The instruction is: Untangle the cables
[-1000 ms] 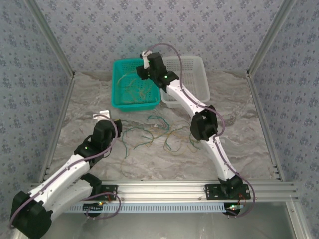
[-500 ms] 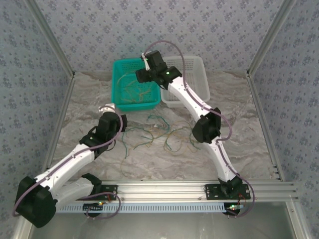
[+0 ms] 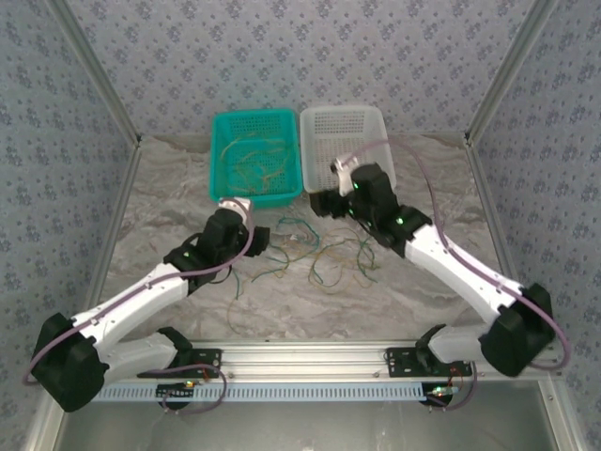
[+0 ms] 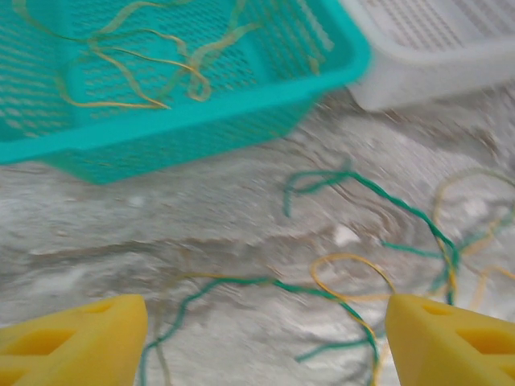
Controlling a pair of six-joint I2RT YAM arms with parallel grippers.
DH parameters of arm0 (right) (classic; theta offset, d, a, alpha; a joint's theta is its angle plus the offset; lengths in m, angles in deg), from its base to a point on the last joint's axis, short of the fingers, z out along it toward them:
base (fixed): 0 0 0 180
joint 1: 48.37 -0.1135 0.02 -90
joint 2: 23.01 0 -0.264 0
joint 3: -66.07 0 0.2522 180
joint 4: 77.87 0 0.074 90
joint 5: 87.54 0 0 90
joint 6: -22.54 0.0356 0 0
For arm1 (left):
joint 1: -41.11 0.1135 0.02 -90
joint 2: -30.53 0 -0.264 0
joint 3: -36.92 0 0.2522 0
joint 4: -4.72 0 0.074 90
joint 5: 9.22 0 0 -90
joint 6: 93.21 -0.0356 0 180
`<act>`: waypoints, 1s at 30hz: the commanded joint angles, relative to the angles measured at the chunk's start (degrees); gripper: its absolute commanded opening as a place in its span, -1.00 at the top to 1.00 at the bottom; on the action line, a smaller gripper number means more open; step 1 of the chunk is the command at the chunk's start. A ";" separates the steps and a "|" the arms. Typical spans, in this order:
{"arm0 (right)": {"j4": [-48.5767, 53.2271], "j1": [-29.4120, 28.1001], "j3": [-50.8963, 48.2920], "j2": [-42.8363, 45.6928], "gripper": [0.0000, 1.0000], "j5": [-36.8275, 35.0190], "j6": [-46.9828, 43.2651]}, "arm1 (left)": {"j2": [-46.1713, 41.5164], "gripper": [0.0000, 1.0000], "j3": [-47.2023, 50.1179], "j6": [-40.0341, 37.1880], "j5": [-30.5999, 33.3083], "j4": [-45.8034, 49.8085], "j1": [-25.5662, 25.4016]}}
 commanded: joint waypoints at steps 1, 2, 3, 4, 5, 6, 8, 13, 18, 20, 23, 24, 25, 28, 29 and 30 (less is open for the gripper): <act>1.38 6.65 -5.24 3.08 -0.54 1.11 8.38 | 0.48 -0.57 0.68 -2.34 -3.29 -0.38 -4.08; 3.80 9.73 -6.31 3.50 -0.53 2.41 11.20 | 0.67 -0.57 1.12 -2.25 -3.62 -1.54 -5.15; 6.07 13.38 -7.92 3.96 -0.52 5.01 13.67 | 1.15 -0.58 1.48 -2.20 -3.78 -2.90 -6.47; 8.15 15.99 -9.42 4.34 -0.51 5.67 15.58 | 1.86 -0.58 1.74 -2.08 -3.48 -4.31 -7.51; 9.99 18.44 -10.57 4.67 -0.51 5.57 16.79 | 2.64 -0.58 1.81 -1.92 -3.01 -5.51 -8.20; 11.25 20.60 -12.15 5.23 -0.51 6.39 17.17 | 3.71 -0.58 1.73 -1.65 -2.63 -6.82 -8.68; 11.29 23.29 -15.29 6.71 -0.51 7.79 17.79 | 5.66 -0.58 1.22 -0.58 -1.84 -8.48 -9.14; 8.71 28.15 -19.53 5.81 -0.50 14.01 20.40 | 8.93 -0.58 1.02 1.88 1.38 -12.66 -9.23; 6.20 26.00 -22.23 3.21 -0.46 14.60 19.36 | 9.90 -0.58 1.29 2.02 2.72 -14.00 -9.17; 4.43 25.27 -23.59 2.11 -0.45 14.76 19.44 | 9.73 -0.58 2.35 2.43 3.66 -14.73 -9.18; 2.70 24.64 -23.88 -1.06 -0.40 16.30 18.86 | 8.88 -0.59 4.54 3.37 4.49 -16.24 -9.20; 2.62 24.09 -23.38 -2.15 -0.38 16.62 18.49 | 8.56 -0.59 4.85 3.79 4.71 -16.14 -9.15; 2.81 23.28 -22.84 -3.36 -0.37 16.57 17.99 | 8.21 -0.59 5.13 4.26 5.13 -15.65 -9.17; 3.34 19.94 -20.75 -6.80 -0.34 14.15 16.54 | 7.08 -0.59 6.04 5.00 5.67 -14.74 -9.17; 3.65 19.04 -19.95 -8.02 -0.27 13.03 16.54 | 6.63 -0.59 6.42 5.26 6.07 -14.51 -9.20; 3.72 18.43 -19.44 -8.83 -0.22 12.37 16.53 | 6.11 -0.59 6.83 5.43 6.63 -14.35 -9.19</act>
